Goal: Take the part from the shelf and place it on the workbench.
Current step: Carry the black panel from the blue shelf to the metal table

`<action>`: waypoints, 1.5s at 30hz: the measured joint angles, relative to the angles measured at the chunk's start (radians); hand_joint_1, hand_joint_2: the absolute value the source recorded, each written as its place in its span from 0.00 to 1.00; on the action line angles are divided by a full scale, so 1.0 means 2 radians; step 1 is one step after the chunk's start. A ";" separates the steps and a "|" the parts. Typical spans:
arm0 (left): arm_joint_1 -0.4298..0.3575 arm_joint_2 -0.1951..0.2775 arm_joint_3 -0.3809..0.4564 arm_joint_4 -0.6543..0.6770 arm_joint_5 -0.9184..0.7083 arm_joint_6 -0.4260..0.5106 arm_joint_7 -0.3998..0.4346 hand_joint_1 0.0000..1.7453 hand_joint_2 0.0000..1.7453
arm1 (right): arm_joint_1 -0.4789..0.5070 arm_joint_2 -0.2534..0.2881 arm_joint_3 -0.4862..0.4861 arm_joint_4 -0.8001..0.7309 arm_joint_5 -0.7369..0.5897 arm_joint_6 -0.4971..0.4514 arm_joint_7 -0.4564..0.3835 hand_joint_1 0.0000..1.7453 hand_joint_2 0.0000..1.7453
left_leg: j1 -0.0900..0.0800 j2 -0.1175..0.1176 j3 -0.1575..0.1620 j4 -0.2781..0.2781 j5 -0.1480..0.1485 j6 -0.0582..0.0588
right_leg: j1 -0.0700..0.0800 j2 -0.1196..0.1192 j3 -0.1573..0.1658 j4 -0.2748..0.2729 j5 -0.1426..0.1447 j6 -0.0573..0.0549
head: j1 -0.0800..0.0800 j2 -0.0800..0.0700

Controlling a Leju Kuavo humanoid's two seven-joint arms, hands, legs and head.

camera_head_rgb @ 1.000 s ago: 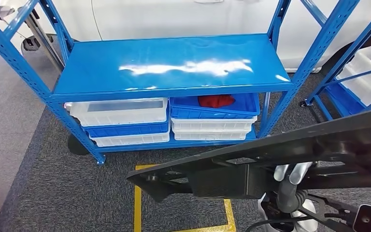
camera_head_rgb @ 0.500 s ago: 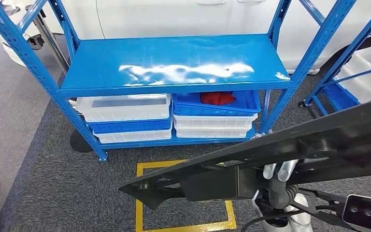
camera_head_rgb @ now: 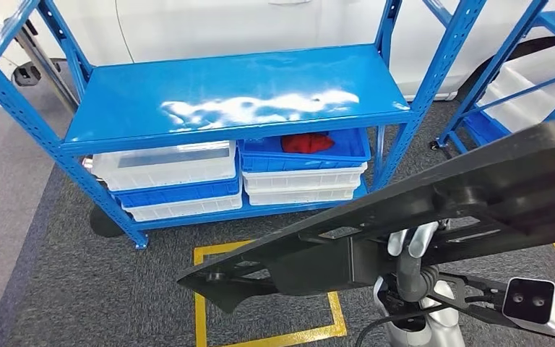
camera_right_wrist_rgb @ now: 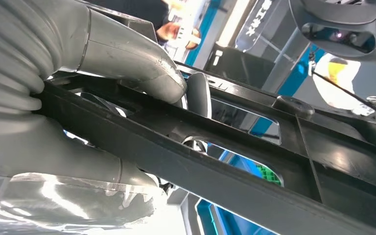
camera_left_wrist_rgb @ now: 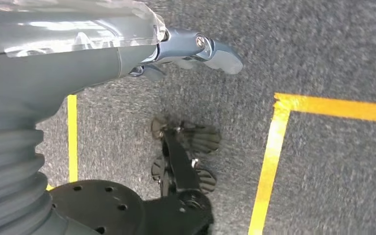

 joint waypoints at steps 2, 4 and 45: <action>0.000 0.000 0.001 0.000 0.000 0.000 0.002 0.00 1.00 | -0.001 0.000 -0.002 0.001 0.005 0.005 0.000 1.00 1.00 | -0.001 -0.001 0.003 -0.010 0.000 0.003 | -0.001 0.009 -0.005 0.000 0.003 0.007 | 0.000 0.000; -0.001 0.000 0.001 0.000 -0.001 0.000 0.003 0.00 1.00 | -0.001 0.000 -0.007 0.000 0.013 0.014 0.000 1.00 1.00 | 0.001 0.007 0.003 -0.014 0.004 0.009 | -0.001 0.011 -0.007 0.000 0.003 0.013 | 0.000 0.000; -0.002 0.010 -0.005 0.000 -0.028 -0.001 -0.027 0.00 1.00 | -0.033 0.004 0.030 -0.034 0.038 -0.029 0.000 1.00 1.00 | 0.000 0.062 0.004 -0.013 0.002 0.011 | -0.001 -0.058 -0.020 0.029 -0.004 0.016 | 0.000 0.000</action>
